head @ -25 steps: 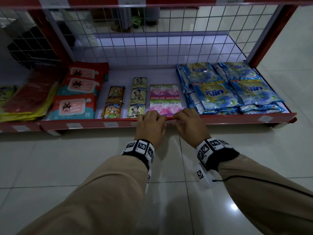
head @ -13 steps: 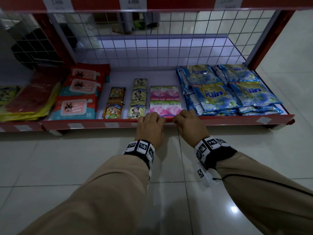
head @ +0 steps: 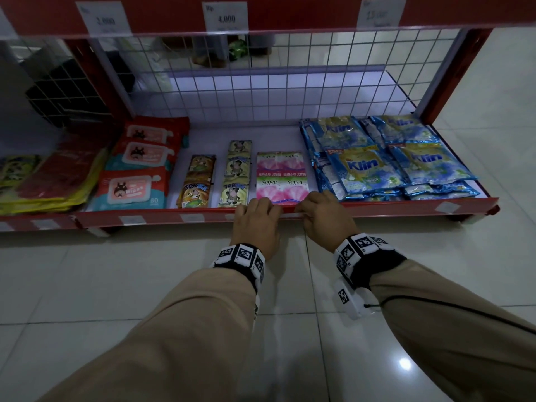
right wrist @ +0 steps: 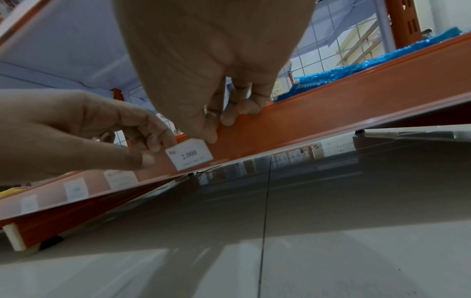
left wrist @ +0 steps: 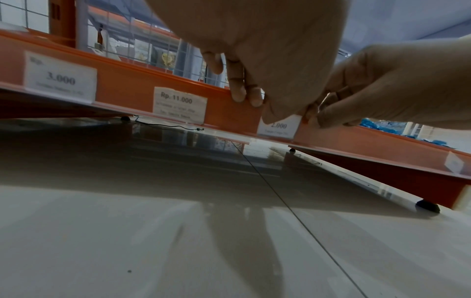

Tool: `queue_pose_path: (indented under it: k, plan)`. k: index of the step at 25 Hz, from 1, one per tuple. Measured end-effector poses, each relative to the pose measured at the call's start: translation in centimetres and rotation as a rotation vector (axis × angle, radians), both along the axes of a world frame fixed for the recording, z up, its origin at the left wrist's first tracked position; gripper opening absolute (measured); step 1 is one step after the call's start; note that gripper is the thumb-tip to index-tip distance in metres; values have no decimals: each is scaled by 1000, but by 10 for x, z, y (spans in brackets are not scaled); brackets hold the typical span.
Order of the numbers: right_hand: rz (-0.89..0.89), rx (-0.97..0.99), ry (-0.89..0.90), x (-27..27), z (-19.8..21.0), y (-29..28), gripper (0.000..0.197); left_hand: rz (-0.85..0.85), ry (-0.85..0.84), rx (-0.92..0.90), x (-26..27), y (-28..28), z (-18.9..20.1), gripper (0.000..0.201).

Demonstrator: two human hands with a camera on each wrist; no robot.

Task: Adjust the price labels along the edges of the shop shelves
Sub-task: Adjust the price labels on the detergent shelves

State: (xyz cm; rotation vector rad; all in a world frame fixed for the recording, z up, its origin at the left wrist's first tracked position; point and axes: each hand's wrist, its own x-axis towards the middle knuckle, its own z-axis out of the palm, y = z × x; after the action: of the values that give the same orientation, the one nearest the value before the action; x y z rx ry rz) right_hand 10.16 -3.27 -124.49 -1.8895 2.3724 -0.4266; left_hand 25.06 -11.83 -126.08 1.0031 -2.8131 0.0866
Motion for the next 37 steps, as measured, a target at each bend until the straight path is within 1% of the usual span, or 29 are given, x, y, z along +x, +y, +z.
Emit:
queue_pose_path:
  k: [4,7,13,19,25,28,30,32,34,37]
  plan:
    - [-6,9,5,0,-1,0,29,13,-24,-3,-1,1,1,37]
    - [3,-22,9,-1,-4,2,27,14,2,6,0,3,1,43]
    - [-19,29,60,0,-7,1,30,32,-20,-2,-3,3,0,36]
    - [-24,-69,-37,-3,-5,8,29,41,6,-3,0,5,0,37]
    - [-33,-11,-20,-9,4,13,30,52,-82,29,-5,6,19,36]
    - [-66,-1,-22,-22,22,19,33,28,-106,39,-16,5,45,39]
    - [-120,-36,-46,-35,43,18,32,-11,-75,15,-28,0,72,39]
    - [-175,-132,-50,-48,71,17,31,-53,-16,-52,-41,-6,107,35]
    - [-242,-290,-56,-61,100,19,29,-110,53,-123,-53,-9,142,29]
    - [-325,-471,-18,-74,146,29,26,-226,134,-135,-68,-10,193,28]
